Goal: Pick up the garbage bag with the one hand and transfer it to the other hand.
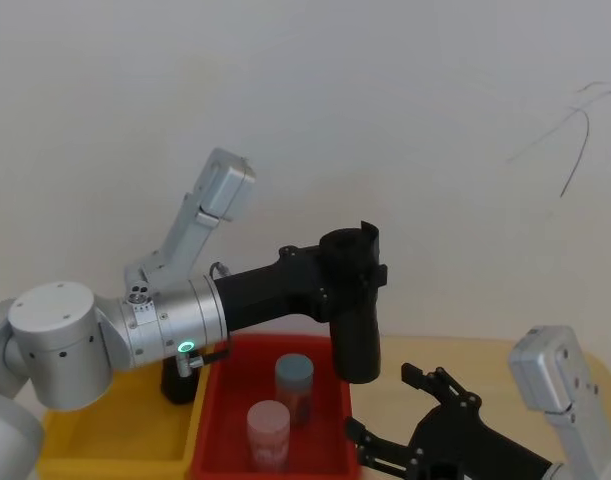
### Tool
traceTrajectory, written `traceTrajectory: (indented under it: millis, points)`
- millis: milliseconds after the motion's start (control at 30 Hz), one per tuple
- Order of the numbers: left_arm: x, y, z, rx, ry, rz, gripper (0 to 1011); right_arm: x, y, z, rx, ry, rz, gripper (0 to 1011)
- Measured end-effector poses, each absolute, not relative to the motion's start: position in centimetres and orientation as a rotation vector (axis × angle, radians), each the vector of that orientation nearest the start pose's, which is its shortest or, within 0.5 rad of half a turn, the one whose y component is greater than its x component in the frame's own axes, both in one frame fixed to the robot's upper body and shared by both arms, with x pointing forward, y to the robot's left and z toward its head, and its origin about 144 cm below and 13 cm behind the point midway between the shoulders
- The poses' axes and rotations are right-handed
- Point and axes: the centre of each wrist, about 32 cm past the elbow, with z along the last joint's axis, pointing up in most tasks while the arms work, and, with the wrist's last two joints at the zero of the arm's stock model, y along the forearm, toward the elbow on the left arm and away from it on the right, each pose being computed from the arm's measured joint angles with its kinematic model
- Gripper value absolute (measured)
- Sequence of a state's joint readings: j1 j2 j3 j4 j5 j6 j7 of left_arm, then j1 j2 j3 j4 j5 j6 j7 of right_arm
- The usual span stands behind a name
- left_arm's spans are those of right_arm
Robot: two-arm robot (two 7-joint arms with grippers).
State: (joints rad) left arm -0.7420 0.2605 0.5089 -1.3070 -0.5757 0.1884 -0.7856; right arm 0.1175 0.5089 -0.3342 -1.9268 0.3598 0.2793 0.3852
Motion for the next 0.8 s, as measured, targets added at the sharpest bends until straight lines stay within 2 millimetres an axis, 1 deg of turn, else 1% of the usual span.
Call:
traceTrajectory:
  millis: [300, 800]
  points:
    - [61.1, 17.6, 132.4, -0.086, -0.071, 0.340, 447, 45.5, -22.8, 126.3, -0.153, -0.109, -0.782, 1000]
    - [61.3, 17.6, 132.7, -0.080, -0.074, 0.320, 447, 47.2, -22.4, 126.4, -0.167, -0.099, -0.814, 1000]
